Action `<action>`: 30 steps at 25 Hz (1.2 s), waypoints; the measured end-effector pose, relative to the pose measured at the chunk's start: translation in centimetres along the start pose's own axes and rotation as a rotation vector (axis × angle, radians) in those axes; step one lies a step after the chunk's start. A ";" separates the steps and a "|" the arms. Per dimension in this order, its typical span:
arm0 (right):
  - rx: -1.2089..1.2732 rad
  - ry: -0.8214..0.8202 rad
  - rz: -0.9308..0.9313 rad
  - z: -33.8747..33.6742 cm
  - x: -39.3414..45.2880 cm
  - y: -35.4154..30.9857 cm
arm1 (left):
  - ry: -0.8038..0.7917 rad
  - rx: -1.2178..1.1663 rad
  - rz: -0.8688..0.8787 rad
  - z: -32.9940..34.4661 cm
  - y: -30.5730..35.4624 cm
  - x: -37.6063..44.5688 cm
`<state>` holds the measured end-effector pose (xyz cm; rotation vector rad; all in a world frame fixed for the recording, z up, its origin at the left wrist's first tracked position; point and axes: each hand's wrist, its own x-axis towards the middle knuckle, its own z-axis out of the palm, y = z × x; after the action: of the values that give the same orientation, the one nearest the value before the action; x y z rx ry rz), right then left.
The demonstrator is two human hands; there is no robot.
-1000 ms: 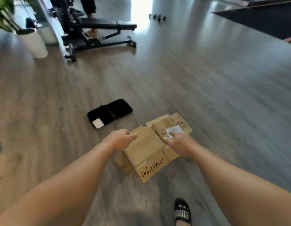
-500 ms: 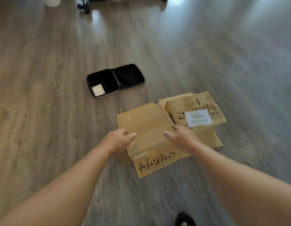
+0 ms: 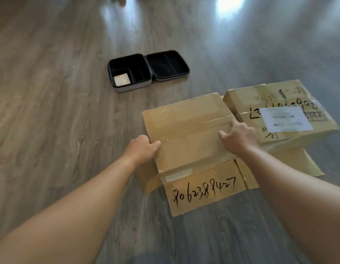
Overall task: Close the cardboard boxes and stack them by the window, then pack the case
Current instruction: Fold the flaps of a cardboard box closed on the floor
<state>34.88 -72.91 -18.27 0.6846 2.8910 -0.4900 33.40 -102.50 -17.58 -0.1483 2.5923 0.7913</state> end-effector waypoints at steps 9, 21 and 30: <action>0.102 -0.027 0.013 -0.3 -0.4 -1.5 | 0.071 -0.267 -0.081 2.0 -2.1 0.6; 0.252 0.237 -0.127 0.2 -1.6 -3.7 | 0.425 -0.524 0.263 -2.9 -4.8 -1.3; 0.420 0.089 -0.103 3.0 -2.4 -2.7 | 0.351 -0.632 0.035 -2.5 -6.5 -1.2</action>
<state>35.97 -77.20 -19.90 0.6208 2.9404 -1.1290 35.01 -109.29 -18.54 -0.4612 2.5556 1.7083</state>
